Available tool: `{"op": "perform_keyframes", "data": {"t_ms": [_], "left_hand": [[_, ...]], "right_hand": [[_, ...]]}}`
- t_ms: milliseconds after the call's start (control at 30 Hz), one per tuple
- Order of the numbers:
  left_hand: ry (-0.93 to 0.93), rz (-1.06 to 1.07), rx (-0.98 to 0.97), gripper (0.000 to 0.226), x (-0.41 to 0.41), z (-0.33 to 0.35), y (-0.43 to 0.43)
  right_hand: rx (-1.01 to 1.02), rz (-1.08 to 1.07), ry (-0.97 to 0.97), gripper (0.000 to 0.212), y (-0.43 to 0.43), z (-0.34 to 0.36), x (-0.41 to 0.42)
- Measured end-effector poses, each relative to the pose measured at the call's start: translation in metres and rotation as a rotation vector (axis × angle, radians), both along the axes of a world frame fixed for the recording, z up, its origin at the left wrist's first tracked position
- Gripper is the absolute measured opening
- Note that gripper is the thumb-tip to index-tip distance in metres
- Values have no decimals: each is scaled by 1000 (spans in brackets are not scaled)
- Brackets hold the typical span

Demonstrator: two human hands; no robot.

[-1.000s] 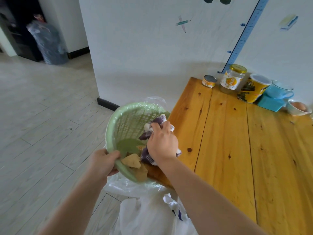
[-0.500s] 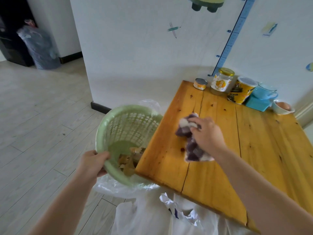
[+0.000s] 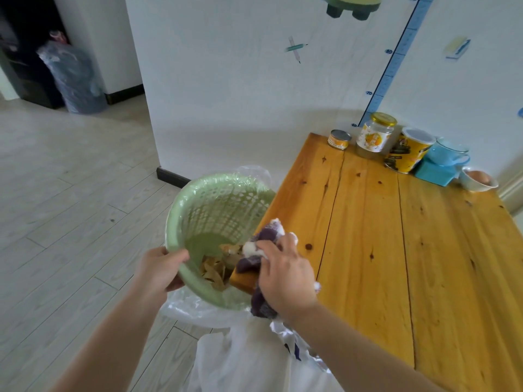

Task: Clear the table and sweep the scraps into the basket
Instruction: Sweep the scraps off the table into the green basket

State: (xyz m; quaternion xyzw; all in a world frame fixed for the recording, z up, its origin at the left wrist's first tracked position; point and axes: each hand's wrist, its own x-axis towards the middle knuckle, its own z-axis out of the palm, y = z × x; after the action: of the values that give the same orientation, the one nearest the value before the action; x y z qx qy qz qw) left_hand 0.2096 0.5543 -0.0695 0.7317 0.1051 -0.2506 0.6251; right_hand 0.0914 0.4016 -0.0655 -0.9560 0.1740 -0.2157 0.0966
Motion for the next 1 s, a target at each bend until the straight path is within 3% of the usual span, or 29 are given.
{"op": "perform_keyframes", "data": {"t_ms": [67, 200, 300, 400, 467, 533, 667, 733, 833, 1000], "left_hand": [[-5, 4, 8, 9, 0, 2, -1], [-18, -4, 0, 4, 1, 5, -2], [-20, 12, -14, 4, 2, 4, -5], [-16, 31, -33, 8, 3, 2, -8], [-7, 44, -24, 9, 6, -1, -11], [2, 59, -21, 9, 8, -3, -14], [6, 63, -31, 7, 12, -7, -21], [19, 67, -47, 5, 15, -8, -27], [31, 84, -49, 8, 19, -8, -38], [82, 146, -40, 13, 34, -15, -62]], "right_hand": [[-6, 8, 30, 26, 13, 3, 16], [203, 128, 107, 31, 23, 5, 45], [360, 292, -50, 32, 6, 21, 54], [188, 209, -300, 33, -39, 40, 48], [70, 69, -317, 33, -83, 52, 38], [69, -5, -165, 35, -123, 56, 20], [140, 213, 282, 47, -146, 25, -29], [53, 254, 329, 55, -147, 9, -33], [-30, 259, 415, 50, -155, 8, -9], [79, 131, 405, 42, -194, 7, 52]]}}
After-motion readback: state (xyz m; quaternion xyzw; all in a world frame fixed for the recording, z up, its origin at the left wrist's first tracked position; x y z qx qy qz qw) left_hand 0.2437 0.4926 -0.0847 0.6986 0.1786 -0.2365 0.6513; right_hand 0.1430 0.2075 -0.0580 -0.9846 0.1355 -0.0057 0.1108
